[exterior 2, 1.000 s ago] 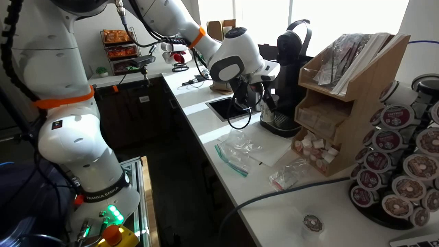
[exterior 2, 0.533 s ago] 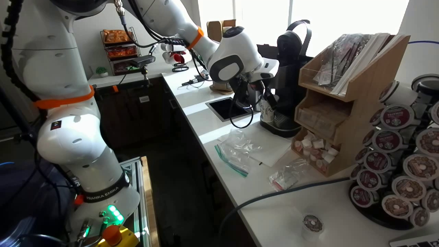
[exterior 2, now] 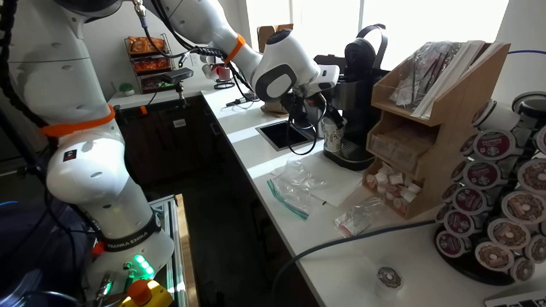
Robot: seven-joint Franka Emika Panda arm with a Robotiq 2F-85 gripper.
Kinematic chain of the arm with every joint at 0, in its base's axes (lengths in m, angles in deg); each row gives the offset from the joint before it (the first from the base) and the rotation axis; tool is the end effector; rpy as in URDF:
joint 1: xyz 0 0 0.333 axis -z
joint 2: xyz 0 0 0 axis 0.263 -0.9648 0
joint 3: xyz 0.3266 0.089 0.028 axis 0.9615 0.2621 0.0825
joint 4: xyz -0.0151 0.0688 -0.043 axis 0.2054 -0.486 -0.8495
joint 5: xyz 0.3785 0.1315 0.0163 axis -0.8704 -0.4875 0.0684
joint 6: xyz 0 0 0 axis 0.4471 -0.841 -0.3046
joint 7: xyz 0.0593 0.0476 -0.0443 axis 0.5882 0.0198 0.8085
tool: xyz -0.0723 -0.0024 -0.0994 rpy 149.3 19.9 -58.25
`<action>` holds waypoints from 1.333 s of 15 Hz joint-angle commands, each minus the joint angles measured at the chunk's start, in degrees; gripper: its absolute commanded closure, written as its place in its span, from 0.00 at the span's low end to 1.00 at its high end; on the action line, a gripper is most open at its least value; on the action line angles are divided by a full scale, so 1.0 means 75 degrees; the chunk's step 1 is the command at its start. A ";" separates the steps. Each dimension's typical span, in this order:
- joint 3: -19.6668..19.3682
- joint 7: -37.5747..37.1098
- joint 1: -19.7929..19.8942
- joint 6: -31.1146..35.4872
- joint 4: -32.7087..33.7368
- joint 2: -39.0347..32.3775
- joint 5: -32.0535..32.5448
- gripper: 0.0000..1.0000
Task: Put the cup in the coffee maker
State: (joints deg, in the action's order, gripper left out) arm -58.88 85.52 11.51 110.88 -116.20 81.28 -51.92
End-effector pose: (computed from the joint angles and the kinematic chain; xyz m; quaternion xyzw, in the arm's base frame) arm 0.5780 0.0195 0.3898 -0.9472 0.0643 -0.3097 0.0516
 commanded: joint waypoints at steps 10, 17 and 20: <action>0.0190 -0.1090 0.0427 -0.0145 -0.1664 0.1801 0.2178 0.34; 0.0388 -0.1204 0.0693 -0.0213 -0.1805 0.1688 0.2684 0.87; 0.0370 -0.1092 0.0747 0.0023 -0.1809 0.1417 0.2856 1.00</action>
State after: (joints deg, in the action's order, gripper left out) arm -56.89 78.69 15.64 110.55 -129.18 92.99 -33.39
